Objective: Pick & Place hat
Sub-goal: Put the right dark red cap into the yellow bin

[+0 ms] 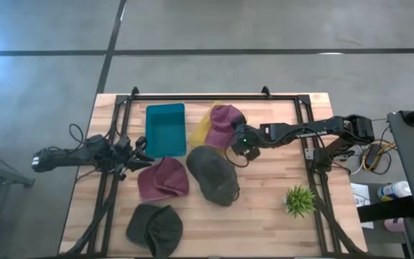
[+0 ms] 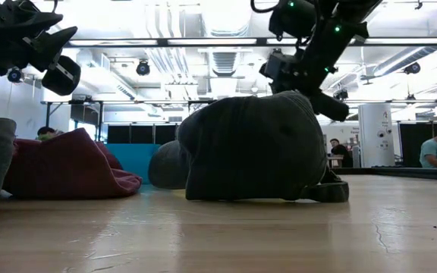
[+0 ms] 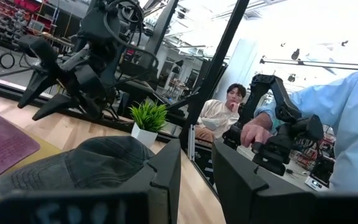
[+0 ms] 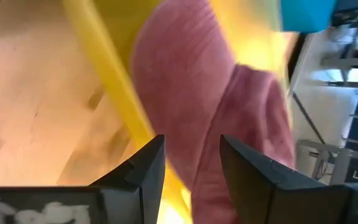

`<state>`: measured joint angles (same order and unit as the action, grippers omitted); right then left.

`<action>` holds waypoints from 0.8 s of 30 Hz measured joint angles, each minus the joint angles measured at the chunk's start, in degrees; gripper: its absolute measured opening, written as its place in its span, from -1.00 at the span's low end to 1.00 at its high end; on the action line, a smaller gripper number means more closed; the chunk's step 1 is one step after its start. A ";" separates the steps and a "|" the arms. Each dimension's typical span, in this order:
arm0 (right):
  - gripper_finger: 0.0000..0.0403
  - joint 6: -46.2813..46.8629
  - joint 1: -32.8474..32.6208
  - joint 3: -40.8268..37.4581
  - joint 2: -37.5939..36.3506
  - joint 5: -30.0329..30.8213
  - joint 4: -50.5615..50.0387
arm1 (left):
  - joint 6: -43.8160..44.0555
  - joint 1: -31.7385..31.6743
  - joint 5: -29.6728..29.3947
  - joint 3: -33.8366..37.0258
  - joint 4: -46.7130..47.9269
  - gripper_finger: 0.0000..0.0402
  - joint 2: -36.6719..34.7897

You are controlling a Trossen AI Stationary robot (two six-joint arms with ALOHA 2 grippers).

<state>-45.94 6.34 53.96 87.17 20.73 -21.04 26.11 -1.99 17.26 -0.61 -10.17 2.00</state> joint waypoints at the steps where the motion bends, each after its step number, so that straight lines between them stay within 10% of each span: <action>1: -0.26 0.95 0.03 0.01 0.30 -0.01 0.41 | 0.00 0.02 -0.02 0.01 0.02 -0.58 0.00; 10: -0.26 17.37 -0.83 3.32 8.08 -4.26 -1.39 | 0.00 0.00 -0.02 0.01 -0.07 -0.58 0.00; 18: -0.26 40.21 -0.72 12.54 12.51 -26.43 -9.04 | 0.00 -0.01 -0.02 0.00 -0.12 -0.58 0.02; 24: -0.26 43.01 -0.56 16.17 10.48 -23.85 -10.82 | 0.00 0.01 -0.02 0.01 -0.12 -0.58 0.07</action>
<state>-2.93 5.78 70.13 97.65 -3.12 -31.86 26.11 -1.98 17.23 -0.60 -10.29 2.07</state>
